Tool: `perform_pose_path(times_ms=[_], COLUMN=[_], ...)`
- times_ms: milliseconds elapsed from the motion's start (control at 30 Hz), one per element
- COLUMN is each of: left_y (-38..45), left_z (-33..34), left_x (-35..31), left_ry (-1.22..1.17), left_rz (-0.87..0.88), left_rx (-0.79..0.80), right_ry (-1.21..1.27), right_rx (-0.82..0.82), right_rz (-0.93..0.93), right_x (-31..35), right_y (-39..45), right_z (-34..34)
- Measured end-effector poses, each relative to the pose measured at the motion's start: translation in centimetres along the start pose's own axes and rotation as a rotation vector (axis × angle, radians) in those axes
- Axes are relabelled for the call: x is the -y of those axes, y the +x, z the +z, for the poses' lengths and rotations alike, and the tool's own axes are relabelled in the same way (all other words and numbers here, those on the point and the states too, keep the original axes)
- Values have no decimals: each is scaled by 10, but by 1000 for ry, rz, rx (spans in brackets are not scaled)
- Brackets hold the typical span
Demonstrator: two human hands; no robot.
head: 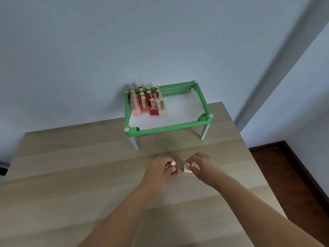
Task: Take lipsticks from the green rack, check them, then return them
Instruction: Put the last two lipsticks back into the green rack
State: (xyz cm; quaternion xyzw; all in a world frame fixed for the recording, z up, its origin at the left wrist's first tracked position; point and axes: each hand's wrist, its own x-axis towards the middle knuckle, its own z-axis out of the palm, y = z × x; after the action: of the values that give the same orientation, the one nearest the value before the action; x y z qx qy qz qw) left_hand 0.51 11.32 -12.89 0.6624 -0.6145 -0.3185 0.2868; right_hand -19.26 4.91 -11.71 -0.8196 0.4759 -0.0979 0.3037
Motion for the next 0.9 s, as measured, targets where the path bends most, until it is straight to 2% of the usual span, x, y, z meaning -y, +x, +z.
perform_pose_path(times_ms=[200,367,567,900], left_y=[12,24,45,88], left_z=[-14,-44,-81,-107], left_x=[-9,-38,-72,-58], left_ry=[-45,-70,-79,119], left_rz=[-6,115,220,123], left_rx=[-88,-205,-350,-482], right_ry=[49,93,147,124], right_rx=[-18,-95,-211,-249], right_rz=[-3,-42,-184,-215], right_x=[-1,12,40,69], right_y=[3,18,46,105], right_z=[-14,-53,-102,-121])
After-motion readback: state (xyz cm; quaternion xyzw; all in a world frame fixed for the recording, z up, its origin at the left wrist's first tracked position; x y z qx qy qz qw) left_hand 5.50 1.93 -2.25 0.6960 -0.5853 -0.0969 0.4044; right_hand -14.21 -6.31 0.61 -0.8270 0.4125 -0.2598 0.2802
